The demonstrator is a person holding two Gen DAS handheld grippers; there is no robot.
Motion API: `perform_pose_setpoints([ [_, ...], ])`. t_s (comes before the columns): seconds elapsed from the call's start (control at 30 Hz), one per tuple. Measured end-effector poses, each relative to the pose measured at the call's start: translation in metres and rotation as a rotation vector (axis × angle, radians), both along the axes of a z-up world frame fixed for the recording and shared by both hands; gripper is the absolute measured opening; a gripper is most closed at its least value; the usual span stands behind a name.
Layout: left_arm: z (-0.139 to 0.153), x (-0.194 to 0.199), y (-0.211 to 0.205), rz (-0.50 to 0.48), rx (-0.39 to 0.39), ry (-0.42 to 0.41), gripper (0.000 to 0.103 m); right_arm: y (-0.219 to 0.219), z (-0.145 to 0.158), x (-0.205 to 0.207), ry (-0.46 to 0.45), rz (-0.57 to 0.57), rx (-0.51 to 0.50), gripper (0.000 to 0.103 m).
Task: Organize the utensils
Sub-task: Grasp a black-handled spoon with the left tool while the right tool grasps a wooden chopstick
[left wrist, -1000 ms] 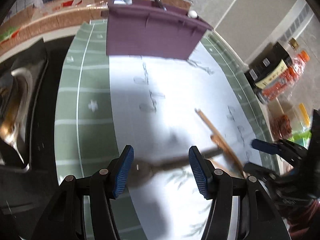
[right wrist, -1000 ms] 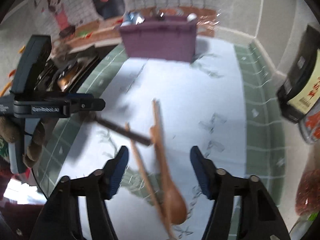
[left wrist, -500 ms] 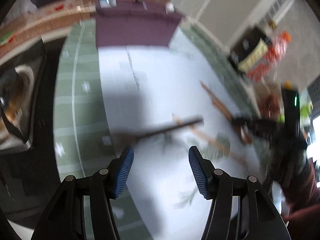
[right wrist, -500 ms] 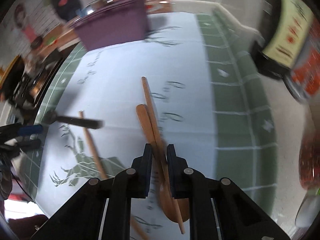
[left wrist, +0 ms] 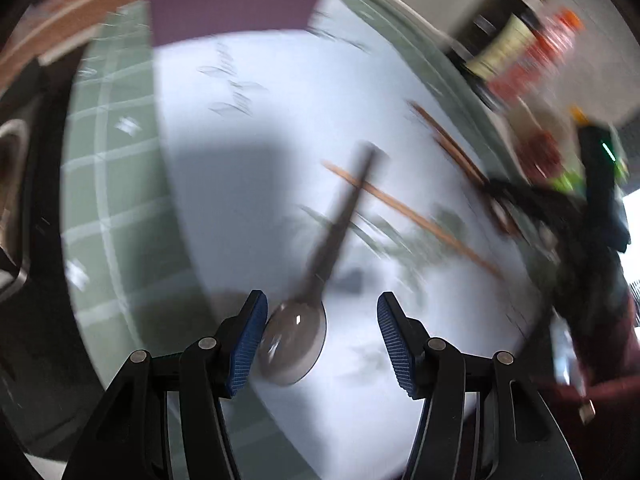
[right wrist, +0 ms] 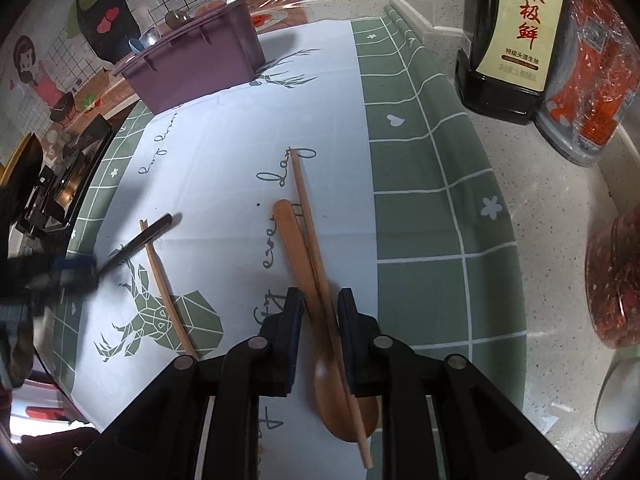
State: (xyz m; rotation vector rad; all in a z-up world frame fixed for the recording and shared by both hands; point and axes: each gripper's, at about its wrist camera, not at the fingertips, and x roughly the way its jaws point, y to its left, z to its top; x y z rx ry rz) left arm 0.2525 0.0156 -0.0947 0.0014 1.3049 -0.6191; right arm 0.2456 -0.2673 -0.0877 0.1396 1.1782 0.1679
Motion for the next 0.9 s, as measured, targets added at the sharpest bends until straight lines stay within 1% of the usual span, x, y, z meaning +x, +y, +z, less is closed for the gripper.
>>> perform_pose_setpoints([
  [0.1, 0.015, -0.01, -0.018, -0.034, 0.055, -0.097, 0.058, 0.001, 0.0, 0.001, -0.009, 0.002, -0.019, 0.02],
  [0.17, 0.019, -0.005, -0.032, -0.051, 0.126, -0.172, 0.058, 0.002, 0.0, 0.002, -0.009, 0.004, -0.015, 0.022],
  [0.2, 0.017, -0.001, -0.037, -0.052, 0.149, -0.18, 0.058, 0.003, 0.0, 0.002, -0.01, 0.006, -0.014, 0.023],
  [0.3, 0.006, 0.013, -0.053, -0.07, 0.19, -0.161, 0.058, 0.005, 0.001, 0.0, -0.014, 0.013, -0.017, 0.023],
  [0.37, -0.001, 0.018, -0.058, -0.088, 0.216, -0.163, 0.055, 0.006, 0.002, -0.002, -0.02, 0.021, -0.024, 0.023],
  [0.4, -0.005, 0.019, -0.064, -0.095, 0.232, -0.153, 0.043, 0.005, 0.003, -0.004, -0.024, 0.024, -0.029, 0.023],
  [0.43, -0.006, 0.021, -0.066, -0.093, 0.246, -0.155, 0.037, 0.005, 0.004, -0.004, -0.027, 0.025, -0.032, 0.023],
  [0.47, -0.006, 0.023, -0.065, -0.085, 0.252, -0.152, 0.036, 0.004, 0.005, -0.004, -0.032, 0.03, -0.038, 0.023],
  [0.57, -0.005, 0.029, -0.061, -0.034, 0.238, -0.122, 0.029, 0.004, 0.008, 0.0, -0.046, 0.055, -0.057, 0.023],
  [0.6, -0.005, 0.031, -0.059, -0.016, 0.237, -0.123, 0.019, 0.005, 0.009, 0.002, -0.047, 0.065, -0.061, 0.023],
  [0.63, -0.005, 0.032, -0.057, -0.003, 0.234, -0.126, 0.013, 0.006, 0.008, 0.006, -0.043, 0.079, -0.068, 0.023],
  [0.7, -0.003, 0.033, -0.048, 0.042, 0.192, -0.124, 0.012, 0.006, 0.004, 0.013, -0.029, 0.084, -0.08, 0.023],
  [0.8, 0.004, 0.03, -0.034, 0.127, 0.153, -0.161, 0.012, 0.01, 0.002, 0.017, -0.025, 0.094, -0.079, 0.023],
  [0.9, 0.015, 0.025, -0.012, 0.221, 0.103, -0.179, 0.012, 0.019, 0.011, 0.016, -0.074, 0.12, -0.117, 0.023],
])
